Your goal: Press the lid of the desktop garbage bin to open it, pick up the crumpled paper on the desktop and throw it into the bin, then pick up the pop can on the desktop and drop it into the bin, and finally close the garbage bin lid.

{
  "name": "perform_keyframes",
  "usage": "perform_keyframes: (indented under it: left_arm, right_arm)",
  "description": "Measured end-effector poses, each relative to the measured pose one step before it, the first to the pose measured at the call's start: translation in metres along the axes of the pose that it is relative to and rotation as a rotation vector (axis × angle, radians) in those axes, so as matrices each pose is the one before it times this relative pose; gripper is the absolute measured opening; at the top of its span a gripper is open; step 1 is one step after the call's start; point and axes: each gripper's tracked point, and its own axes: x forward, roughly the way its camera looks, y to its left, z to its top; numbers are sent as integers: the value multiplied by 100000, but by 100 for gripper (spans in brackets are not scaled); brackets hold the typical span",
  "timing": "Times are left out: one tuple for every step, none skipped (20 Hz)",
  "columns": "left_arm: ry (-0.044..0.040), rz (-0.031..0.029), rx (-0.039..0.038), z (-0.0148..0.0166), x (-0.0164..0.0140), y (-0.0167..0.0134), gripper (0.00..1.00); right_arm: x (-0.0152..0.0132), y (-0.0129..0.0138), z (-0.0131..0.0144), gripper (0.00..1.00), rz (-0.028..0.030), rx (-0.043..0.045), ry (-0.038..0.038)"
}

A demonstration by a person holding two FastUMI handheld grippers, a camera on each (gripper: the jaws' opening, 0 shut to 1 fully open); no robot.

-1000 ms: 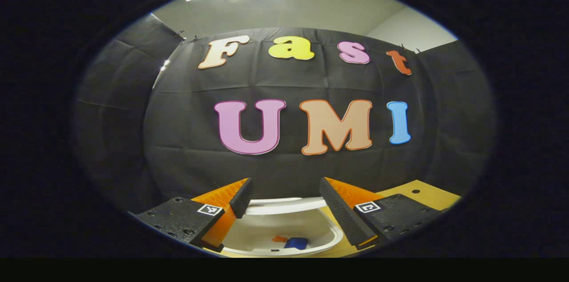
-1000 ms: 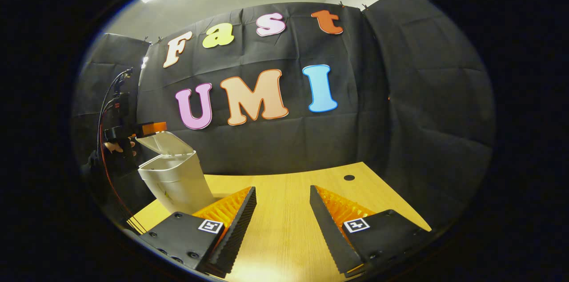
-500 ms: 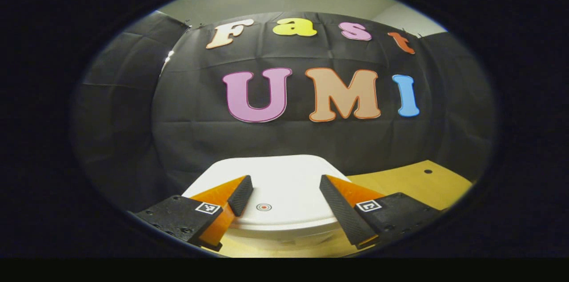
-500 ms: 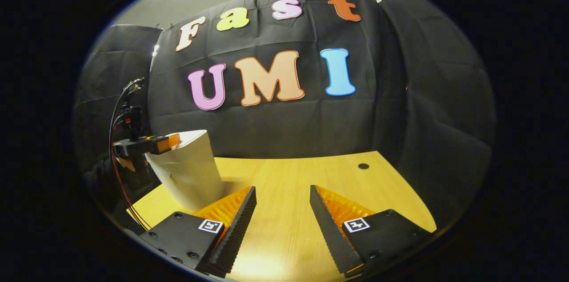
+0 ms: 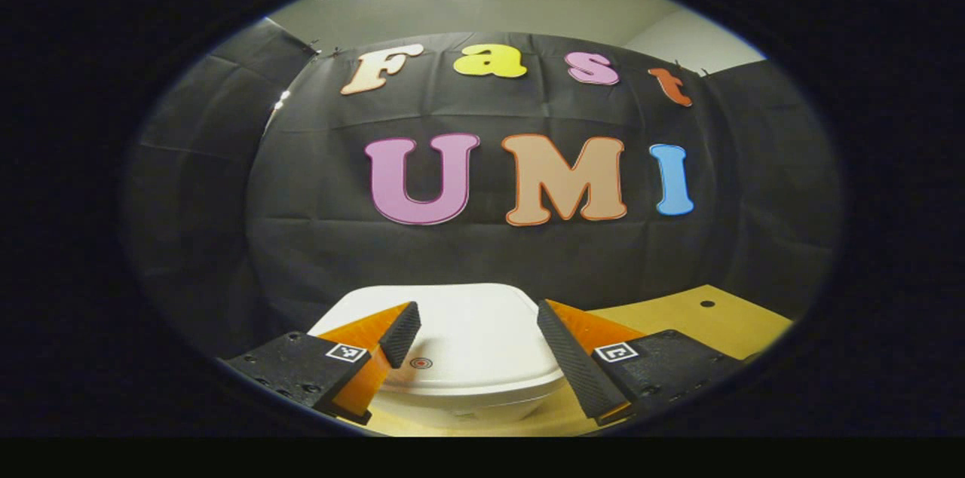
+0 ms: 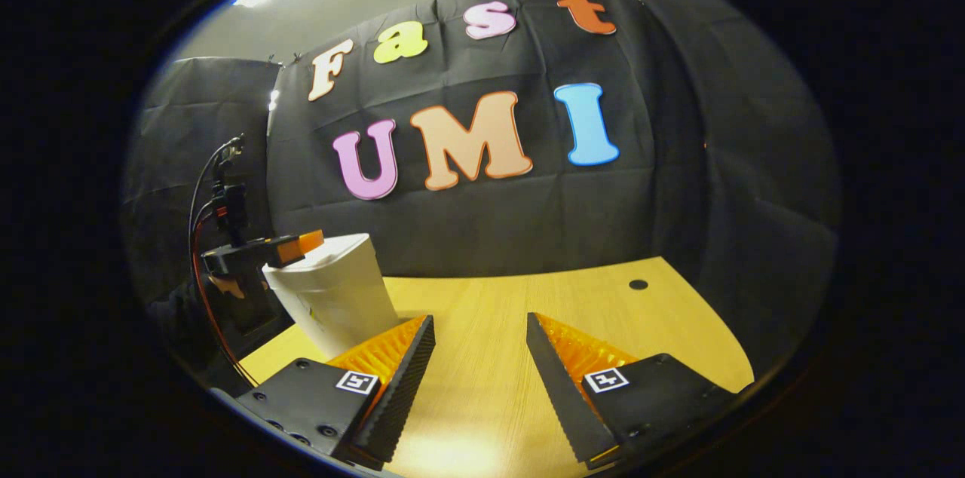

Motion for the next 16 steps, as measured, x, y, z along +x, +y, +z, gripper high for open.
perform_keyframes:
  left_arm:
    - [-1340, -1331, -371, 1042, -745, -1201, 94]
    - [-1702, -1060, -1275, 937, -1083, -1269, 92]
    - [-4641, 76, -2173, 1525, -1198, -1214, 93]
    - [-4168, 301, -2221, 1240, -1373, -1411, 94]
    - [-3892, 112, -1393, 991, -1222, -1652, 92]
    - [-3068, 285, -1514, 430, -1484, -1682, 93]
    - [-2842, -735, -978, 586, -1153, -1925, 93]
    - [-1155, -1204, 71, 161, -1134, -2016, 93]
    - [-1084, -1664, 973, 449, -918, -1908, 93]
    - [273, -2562, 775, -23, -946, -1950, 93]
    - [885, -3391, 291, -92, -635, -1956, 92]
    - [1940, -3198, -234, -376, -610, -1709, 93]
    - [1591, -2162, -926, -312, -510, -1284, 93]
    - [1693, -2626, -1254, -508, -546, -1074, 94]
    - [863, -1654, -1187, -304, -463, -720, 93]
    - [459, -1008, -1063, -190, -350, -322, 95]
  right_arm:
    - [-363, -273, 1371, 84, 209, 85, -3160]
    - [-451, -315, 1278, 85, 428, -41, -2927]
    - [-472, -298, 1065, 86, 634, -106, -3075]
    - [-506, -269, 1035, 86, 901, -152, -3108]
    - [-499, -333, 910, 89, 827, -195, -2956]
    - [-393, -288, 841, 89, 995, -214, -3340]
    - [-357, -256, 512, 89, 1264, 134, -2315]
    - [-282, -95, 290, 90, 1429, 337, -1180]
    - [-210, -36, 105, 91, 1780, 259, -705]
    - [-310, -101, -18, 93, 1313, 402, 46]
    - [-431, -194, 84, 95, 1101, 222, -24]
    - [-333, -63, 231, 95, 232, 109, -585]
    - [-502, -32, 347, 95, 143, 716, -535]
    - [-460, 180, 634, 95, 259, 219, -1785]
    - [-484, 164, 485, 95, -281, -46, -1751]
    - [-318, 134, 607, 95, -469, -692, -1820]
